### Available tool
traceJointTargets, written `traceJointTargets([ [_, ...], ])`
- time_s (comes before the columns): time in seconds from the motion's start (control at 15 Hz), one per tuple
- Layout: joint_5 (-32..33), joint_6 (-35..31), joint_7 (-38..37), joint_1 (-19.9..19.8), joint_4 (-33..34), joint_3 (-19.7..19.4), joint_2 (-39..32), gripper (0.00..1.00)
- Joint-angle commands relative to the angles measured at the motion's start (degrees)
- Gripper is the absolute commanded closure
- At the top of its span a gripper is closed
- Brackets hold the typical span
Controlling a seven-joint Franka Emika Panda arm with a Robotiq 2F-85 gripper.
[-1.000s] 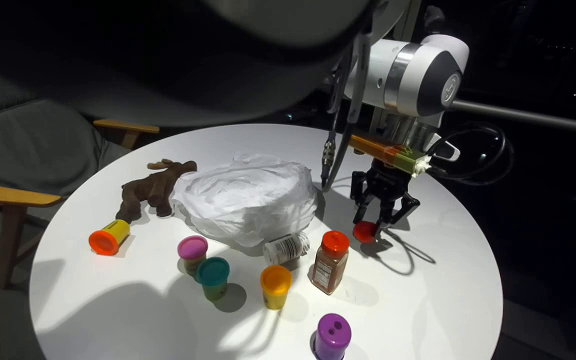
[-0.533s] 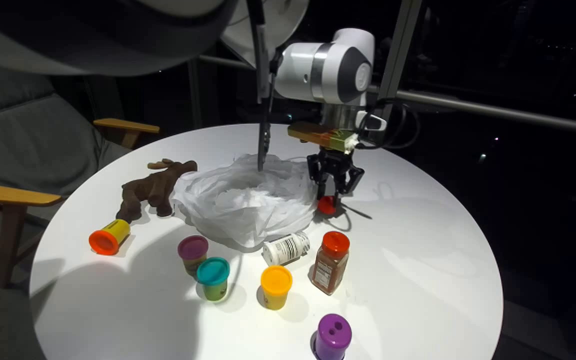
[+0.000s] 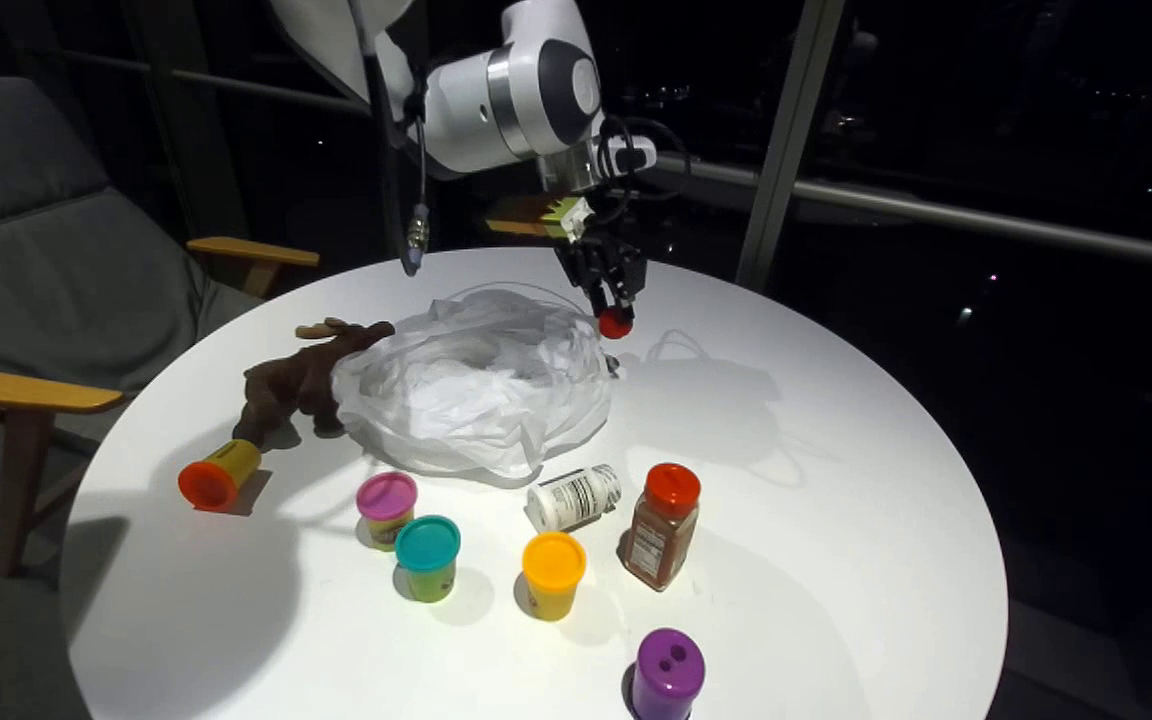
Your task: Put the objects on the table into the plastic bag.
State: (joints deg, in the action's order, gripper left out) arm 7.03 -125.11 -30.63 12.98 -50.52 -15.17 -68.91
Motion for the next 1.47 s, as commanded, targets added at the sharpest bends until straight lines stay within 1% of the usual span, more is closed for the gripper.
traceJointTargets([
  [0.0,1.45,-1.63,-2.04,3.88,-13.43,-1.81,10.73,0.8],
  [0.07,1.25,-1.03,-1.01,4.38,-15.63,-1.6,12.7,0.8],
  [0.13,2.66,0.09,-0.29,3.87,-17.52,0.4,14.64,0.8],
  [0.2,2.85,0.85,1.33,3.87,-20.01,1.25,16.55,0.8],
  [0.4,2.94,5.28,7.52,2.19,-22.28,4.76,18.31,0.8],
  [0.53,2.54,7.51,12.23,0.6,-20.96,6.96,17.11,0.8],
  [0.67,2.8,6.71,16.6,-0.67,-19.52,8.54,15.41,0.8],
  [0.8,2.69,5.23,19.41,-1.84,-17.21,9.5,13.05,0.8],
  [1.13,-0.05,7.46,31.03,-5.94,-11.34,15.04,7.67,0.8],
  [1.27,-0.5,8.46,35.32,-6.62,-9.6,16.99,5.45,0.8],
  [1.4,0.32,8.23,36.06,-5.98,-8.12,16.91,3.26,0.8],
])
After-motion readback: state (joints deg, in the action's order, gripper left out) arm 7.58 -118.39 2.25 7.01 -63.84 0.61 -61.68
